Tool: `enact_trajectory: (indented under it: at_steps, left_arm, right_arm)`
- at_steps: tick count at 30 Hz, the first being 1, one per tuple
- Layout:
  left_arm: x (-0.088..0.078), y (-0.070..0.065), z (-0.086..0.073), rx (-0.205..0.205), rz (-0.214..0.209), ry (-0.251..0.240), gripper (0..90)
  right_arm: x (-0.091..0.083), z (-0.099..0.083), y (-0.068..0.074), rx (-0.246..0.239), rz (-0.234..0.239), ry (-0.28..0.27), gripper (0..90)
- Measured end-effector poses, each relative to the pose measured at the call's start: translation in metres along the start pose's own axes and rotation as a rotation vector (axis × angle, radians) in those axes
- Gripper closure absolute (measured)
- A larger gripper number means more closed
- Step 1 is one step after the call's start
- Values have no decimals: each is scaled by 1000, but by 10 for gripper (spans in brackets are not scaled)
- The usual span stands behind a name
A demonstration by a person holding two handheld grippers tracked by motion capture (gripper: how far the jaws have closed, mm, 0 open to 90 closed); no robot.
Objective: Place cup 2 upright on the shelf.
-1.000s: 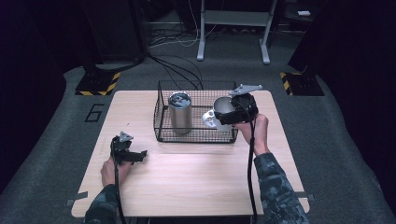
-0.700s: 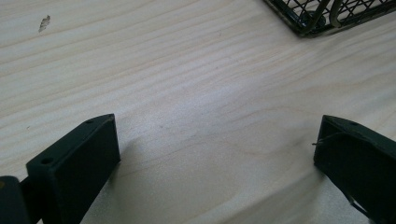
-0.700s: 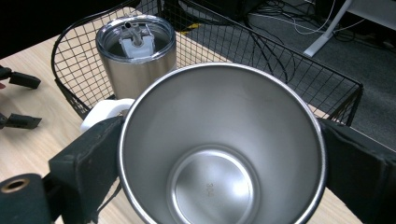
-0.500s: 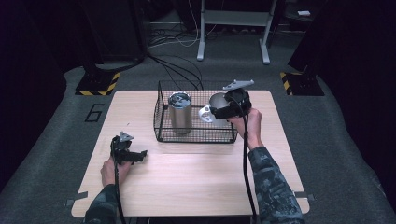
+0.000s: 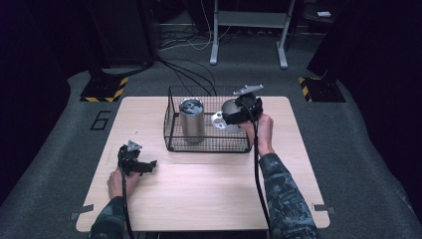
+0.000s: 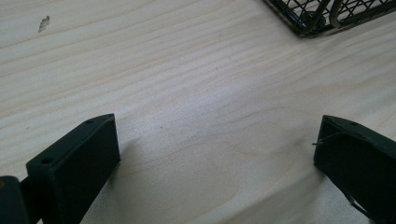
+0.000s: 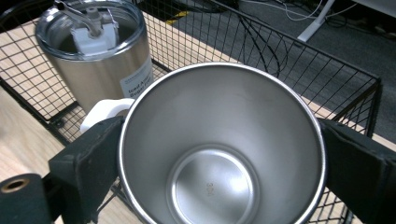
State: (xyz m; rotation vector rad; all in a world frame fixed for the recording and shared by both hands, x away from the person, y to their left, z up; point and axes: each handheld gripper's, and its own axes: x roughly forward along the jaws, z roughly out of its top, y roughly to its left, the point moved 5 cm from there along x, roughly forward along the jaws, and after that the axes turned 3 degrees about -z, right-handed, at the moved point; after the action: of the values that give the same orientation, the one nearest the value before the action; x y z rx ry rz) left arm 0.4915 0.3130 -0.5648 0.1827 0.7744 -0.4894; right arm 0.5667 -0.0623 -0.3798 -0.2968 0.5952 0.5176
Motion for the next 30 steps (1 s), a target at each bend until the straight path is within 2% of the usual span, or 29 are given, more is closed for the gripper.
enact_trajectory:
  at_steps: [4,9,10,12,13,14,15,25,30]
  left_arm:
    - [0,0,0,5,3,0,0]
    - [0,0,0,1,1,-1,0]
    - [0,0,0,1,0,2,0]
    - [0,0,0,0,-1,3,0]
    - [0,0,0,2,-1,2,0]
    - [0,0,0,1,-1,2,0]
    - [0,0,0,1,0,0,0]
    - [0,0,0,2,-1,3,0]
    - [0,0,0,2,-1,4,0]
  right_arm:
    - [7,-1,1,22,7,12,59]
    - [15,-3,3,27,5,26,59]
    - [17,-3,2,12,4,17,59]
    - [20,-3,4,23,-2,30,59]
    - [22,-3,4,11,-3,28,59]
    - [22,-4,6,25,-2,43,59]
    - [25,-4,5,2,-3,37,58]
    - [40,-9,10,22,0,74,58]
    - [47,-13,13,13,1,91,58]
